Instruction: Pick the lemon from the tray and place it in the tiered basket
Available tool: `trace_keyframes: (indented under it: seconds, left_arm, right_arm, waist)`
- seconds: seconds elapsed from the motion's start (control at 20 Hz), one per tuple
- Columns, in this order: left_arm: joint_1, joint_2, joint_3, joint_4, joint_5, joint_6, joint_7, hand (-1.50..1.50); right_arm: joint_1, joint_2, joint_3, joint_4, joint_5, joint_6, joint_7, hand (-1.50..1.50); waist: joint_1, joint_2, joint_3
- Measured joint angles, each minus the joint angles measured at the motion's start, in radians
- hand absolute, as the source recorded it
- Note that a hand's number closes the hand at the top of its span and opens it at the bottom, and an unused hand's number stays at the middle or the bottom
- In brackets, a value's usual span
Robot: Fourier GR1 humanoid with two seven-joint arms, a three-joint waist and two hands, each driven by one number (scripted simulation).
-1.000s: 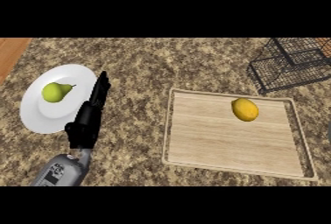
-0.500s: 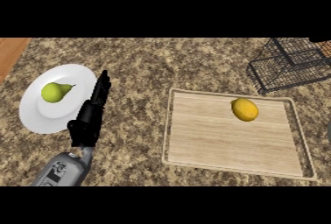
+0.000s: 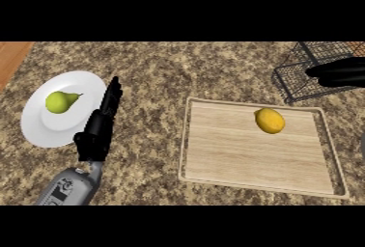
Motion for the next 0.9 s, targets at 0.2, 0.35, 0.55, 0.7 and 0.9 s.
trace_keyframes:
  seconds: [0.2,0.35,0.55,0.7,0.9]
  left_arm:
    - [0.01,-0.002,0.005,0.006,0.004,-0.011,-0.008,0.0]
    - [0.009,-0.009,0.002,0.005,-0.003,-0.007,-0.007,0.0]
    - [0.0,-0.011,0.007,0.005,-0.008,-0.008,-0.001,0.0]
    - [0.009,-0.01,0.008,0.0,-0.007,-0.017,-0.01,0.0]
    - [0.005,-0.017,0.005,0.003,-0.015,-0.016,-0.011,0.0]
  right_arm:
    - [0.025,0.009,0.011,-0.041,0.083,-0.01,-0.023,-1.5]
    - [0.034,0.01,0.024,-0.07,0.142,-0.016,-0.048,-1.5]
    - [0.041,0.0,0.043,-0.109,0.222,-0.03,-0.085,-1.5]
    - [0.046,-0.005,0.077,-0.133,0.277,-0.05,-0.116,-1.5]
    - [0.043,-0.019,0.117,-0.169,0.332,-0.07,-0.174,-1.5]
  waist:
    - [0.003,0.002,0.001]
    - [0.005,0.003,0.001]
    - [0.008,0.005,0.002]
    - [0.013,0.005,0.002]
    - [0.016,0.007,0.003]
